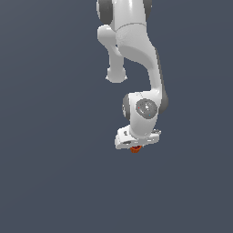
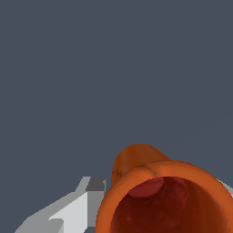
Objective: Pick up the object and move it to a goal position.
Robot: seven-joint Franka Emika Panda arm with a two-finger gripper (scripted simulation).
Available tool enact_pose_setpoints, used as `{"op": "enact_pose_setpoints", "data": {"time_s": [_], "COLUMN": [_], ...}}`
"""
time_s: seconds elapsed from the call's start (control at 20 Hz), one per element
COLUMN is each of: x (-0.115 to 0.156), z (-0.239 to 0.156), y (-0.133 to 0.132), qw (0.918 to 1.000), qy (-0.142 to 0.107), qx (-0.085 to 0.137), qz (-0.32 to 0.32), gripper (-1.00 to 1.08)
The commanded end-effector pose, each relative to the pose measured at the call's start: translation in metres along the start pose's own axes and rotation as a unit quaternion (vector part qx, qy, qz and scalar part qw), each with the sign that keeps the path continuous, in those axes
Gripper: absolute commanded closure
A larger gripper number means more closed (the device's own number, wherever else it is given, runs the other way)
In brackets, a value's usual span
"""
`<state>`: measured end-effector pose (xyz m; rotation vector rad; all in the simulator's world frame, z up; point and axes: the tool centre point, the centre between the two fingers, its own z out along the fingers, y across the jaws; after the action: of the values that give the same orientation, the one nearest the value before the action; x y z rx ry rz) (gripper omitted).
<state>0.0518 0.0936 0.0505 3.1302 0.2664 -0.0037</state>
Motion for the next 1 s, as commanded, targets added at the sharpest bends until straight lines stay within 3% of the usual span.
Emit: {"op": "enact_pose_setpoints", "data": {"time_s": [0.0,0.3,0.95], "x": [0.000,-0.002,-0.007], "z": [-0.012,-0.059,-0.201], "y": [0.001,0.006,0.021], "qw": [1.0000,1.0000,1.0000], "qy": [0.001,0.001,0.001], "qx": [0.000,0.000,0.000], "qz": [0.000,0.000,0.000], "gripper": [1.08,1.08,1.08]}}
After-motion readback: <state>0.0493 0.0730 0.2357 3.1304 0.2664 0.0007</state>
